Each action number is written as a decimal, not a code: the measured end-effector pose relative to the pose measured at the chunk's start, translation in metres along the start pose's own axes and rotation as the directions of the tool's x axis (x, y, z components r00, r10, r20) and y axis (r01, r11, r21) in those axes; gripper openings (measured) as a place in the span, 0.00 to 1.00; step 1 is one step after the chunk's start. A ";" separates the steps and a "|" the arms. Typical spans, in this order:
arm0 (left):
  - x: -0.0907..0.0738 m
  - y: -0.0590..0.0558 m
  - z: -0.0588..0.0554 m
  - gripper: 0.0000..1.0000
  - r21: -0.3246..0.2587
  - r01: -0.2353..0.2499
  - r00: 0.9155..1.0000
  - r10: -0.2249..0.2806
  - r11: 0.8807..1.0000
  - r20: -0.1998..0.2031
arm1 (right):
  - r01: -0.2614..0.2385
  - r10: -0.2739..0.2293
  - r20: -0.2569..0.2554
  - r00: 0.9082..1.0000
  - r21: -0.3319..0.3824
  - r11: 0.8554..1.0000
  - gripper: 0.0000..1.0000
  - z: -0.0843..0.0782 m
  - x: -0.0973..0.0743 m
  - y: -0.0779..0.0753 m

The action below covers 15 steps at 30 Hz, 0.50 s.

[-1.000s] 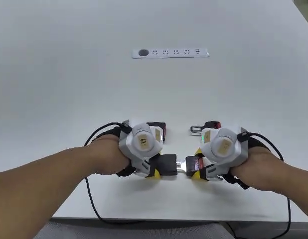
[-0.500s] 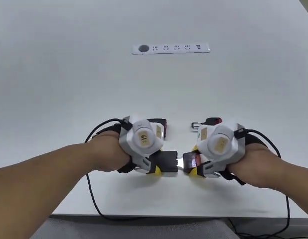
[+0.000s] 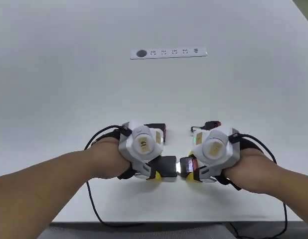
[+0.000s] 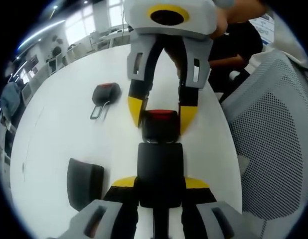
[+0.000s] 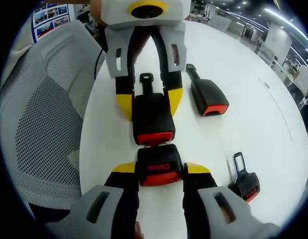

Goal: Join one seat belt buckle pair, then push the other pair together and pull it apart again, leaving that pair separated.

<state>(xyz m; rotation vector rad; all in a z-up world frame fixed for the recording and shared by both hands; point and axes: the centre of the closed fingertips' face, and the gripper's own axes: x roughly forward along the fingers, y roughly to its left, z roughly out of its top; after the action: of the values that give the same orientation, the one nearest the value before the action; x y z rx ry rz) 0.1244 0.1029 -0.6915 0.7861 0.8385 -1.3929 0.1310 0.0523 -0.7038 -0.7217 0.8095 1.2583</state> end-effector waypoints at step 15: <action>-0.003 -0.001 -0.002 0.32 -0.016 -0.010 0.999 0.010 1.000 0.037 | -0.003 0.003 0.008 1.000 -0.031 1.000 0.31 0.000 -0.010 0.008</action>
<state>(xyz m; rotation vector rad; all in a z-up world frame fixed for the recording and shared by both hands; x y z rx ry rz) 0.1229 0.1063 -0.6904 0.7489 0.8145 -1.3865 0.1223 0.0480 -0.6959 -0.7403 0.7857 1.2784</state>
